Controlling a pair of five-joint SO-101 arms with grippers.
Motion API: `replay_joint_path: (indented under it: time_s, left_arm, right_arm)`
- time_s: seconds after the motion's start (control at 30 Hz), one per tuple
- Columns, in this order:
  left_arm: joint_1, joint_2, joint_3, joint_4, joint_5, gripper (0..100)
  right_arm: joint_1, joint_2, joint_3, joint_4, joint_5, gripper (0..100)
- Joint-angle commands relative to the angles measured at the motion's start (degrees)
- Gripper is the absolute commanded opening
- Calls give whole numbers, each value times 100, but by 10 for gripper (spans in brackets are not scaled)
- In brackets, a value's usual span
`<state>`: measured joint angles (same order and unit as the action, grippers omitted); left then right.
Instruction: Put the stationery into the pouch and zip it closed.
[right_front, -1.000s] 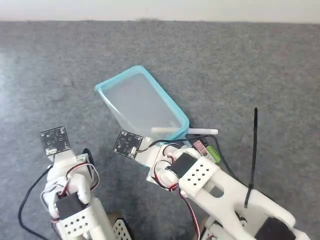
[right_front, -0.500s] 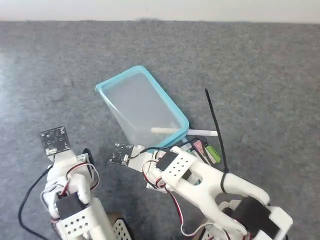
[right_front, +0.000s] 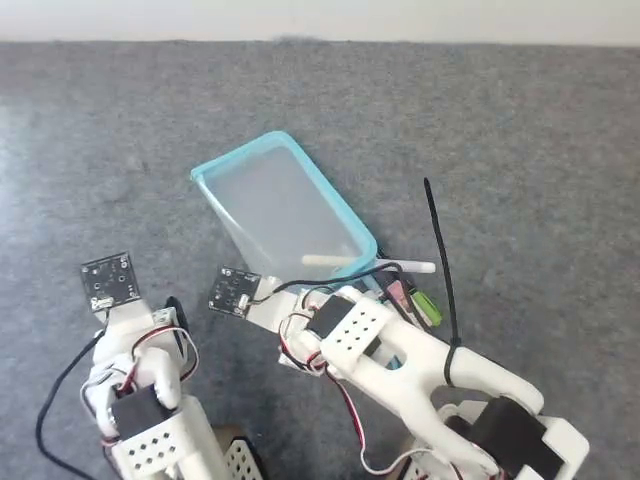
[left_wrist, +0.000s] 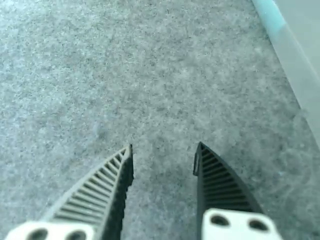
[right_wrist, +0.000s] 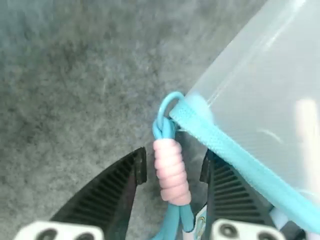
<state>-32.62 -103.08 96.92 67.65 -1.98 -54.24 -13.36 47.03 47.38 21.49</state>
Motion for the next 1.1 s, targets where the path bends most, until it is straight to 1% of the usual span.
replay_joint_path:
  time_s: [0.0, 0.23, 0.37, 0.47, 0.5, 0.57, 0.7, 0.77, 0.8, 0.9, 1.07]
  left_arm:
    - [-18, -88, -48, -176, 26, 191]
    - [-18, -88, -48, -176, 26, 190]
    - [53, -88, -48, -176, 26, 189]
    - [229, -105, -48, -202, 44, 191]
    - [220, -105, -48, -229, 44, 192]
    - [53, -114, -48, -378, 53, 192]
    - [-782, -114, -48, -888, 53, 192]
    - [-958, -105, -48, -879, 35, 191]
    - [-941, -97, -48, -800, 35, 190]
    - [-598, -105, -48, -536, 35, 188]
    - [-18, -105, -48, 0, 18, 188]
  right_arm:
    - [-31, 4, -396, 22, -35, 195]
    - [-4, 629, -615, -101, -70, 184]
    - [-4, 637, -774, -75, -79, 76]
    - [-4, 655, -1064, 321, -53, 8]
    - [-4, 646, -1143, 462, -53, 6]
    - [-4, 637, -1310, 708, -44, 7]
    - [66, 637, -1521, 989, -70, 7]
    - [215, 629, -1644, 1086, -70, 7]
    - [330, 629, -1732, 1182, -70, 7]
    - [699, 532, -2048, 1516, -79, 7]
    - [1138, -444, -2040, 1807, -79, 7]
